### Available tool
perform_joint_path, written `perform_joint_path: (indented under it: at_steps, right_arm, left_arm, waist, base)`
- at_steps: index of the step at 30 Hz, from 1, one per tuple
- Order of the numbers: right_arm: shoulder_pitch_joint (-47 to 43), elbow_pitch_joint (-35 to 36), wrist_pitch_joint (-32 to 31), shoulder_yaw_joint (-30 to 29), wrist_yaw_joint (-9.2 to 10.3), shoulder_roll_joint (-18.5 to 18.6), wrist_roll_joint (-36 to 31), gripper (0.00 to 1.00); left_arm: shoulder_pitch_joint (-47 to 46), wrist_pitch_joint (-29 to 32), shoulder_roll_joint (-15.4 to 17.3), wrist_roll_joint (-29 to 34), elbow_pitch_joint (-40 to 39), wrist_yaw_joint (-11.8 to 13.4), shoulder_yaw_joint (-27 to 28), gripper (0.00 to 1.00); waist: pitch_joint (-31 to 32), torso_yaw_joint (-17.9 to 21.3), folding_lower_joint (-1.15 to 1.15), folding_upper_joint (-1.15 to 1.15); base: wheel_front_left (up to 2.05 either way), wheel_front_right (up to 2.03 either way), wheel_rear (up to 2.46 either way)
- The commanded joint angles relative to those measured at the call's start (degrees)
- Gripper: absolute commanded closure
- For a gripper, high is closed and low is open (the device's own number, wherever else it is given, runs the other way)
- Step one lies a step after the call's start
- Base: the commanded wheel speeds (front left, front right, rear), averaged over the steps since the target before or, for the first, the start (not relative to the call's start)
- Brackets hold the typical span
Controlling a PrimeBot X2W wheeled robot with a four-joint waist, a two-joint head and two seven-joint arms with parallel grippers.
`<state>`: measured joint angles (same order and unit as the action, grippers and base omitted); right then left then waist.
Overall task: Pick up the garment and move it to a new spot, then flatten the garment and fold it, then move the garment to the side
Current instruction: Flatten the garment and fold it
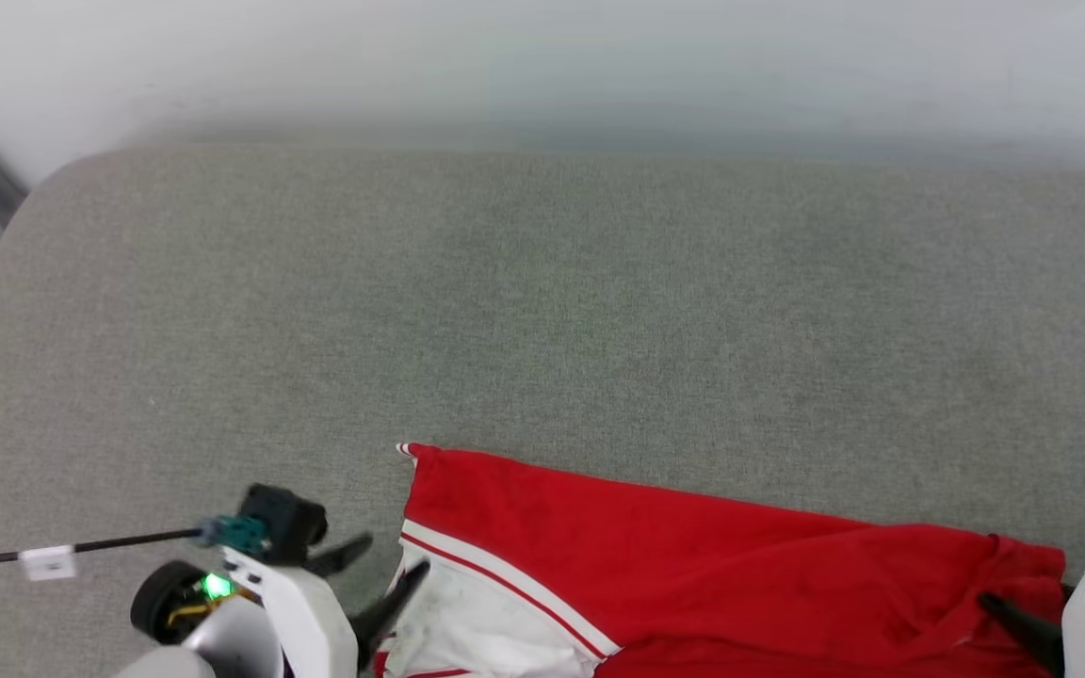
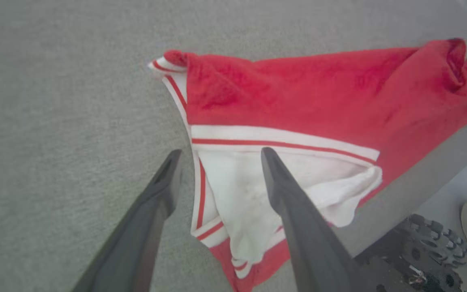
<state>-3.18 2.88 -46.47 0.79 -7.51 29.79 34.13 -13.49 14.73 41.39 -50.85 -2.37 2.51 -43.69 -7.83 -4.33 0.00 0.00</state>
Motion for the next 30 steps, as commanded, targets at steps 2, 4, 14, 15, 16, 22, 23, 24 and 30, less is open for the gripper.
perform_joint_path:
  at_steps: [2,4,14,15,16,22,23,24,30]
  right_arm:
    - [0.8,1.4,-0.6,-1.2,0.05,-0.7,0.6,0.0]
    - [0.7,3.0,-1.2,-3.0,0.05,-1.6,0.4,0.0]
    - [-2.9,9.0,-7.5,-15.7,0.05,-11.6,-2.0,0.0]
    - [-3.2,9.0,-7.7,-16.6,0.04,-12.7,-2.5,0.0]
    - [-3.6,8.7,-7.9,-17.7,0.04,-14.0,-2.8,0.0]
    - [-3.1,4.6,-6.2,-24.1,0.04,-20.2,-5.1,0.0]
    - [-2.7,3.5,-5.8,-25.0,0.04,-20.8,-5.6,0.0]
    - [-2.4,2.3,-5.3,-25.6,0.04,-21.2,-6.0,0.0]
    - [-1.5,-4.7,-2.3,-27.4,0.04,-22.9,-5.4,0.0]
  left_arm:
    - [-0.1,-3.5,-0.2,0.1,-0.7,0.9,2.1,0.0]
    - [0.1,-8.1,-0.6,0.5,-1.2,1.8,4.6,0.0]
    - [4.1,-28.7,-5.2,3.9,-2.6,7.0,14.6,0.0]
    - [4.4,-29.3,-5.2,6.2,-2.9,7.3,15.1,0.0]
    - [5.0,-29.7,-5.7,7.8,-3.1,7.6,15.5,0.0]
    - [9.3,-29.9,-12.9,19.8,-6.9,8.3,23.3,0.0]
    - [9.9,-29.9,-14.0,21.9,-7.2,8.2,24.5,0.0]
    - [10.4,-30.0,-15.2,23.7,-7.6,7.8,25.4,0.0]
    - [12.8,-30.0,-21.3,31.7,-9.1,4.1,31.8,0.0]
  waist:
    - [1.2,0.0,0.0,0.0]
    - [1.6,0.1,0.0,0.0]
    - [1.8,-0.6,0.0,0.0]
    - [1.7,-0.7,0.0,0.0]
    - [1.6,-0.8,0.0,0.0]
    - [0.6,-1.5,0.0,0.0]
    - [0.4,-1.7,0.0,0.0]
    - [0.2,-1.8,0.0,0.0]
    - [-1.0,-2.9,0.0,0.0]
  base:
    - [0.0,0.0,0.0]
    - [0.0,0.0,0.0]
    - [0.0,0.0,0.0]
    - [0.0,0.0,0.0]
    - [0.0,0.0,0.0]
    - [0.0,0.0,0.0]
    - [0.0,0.0,0.0]
    - [0.0,0.0,0.0]
    - [0.0,0.0,0.0]
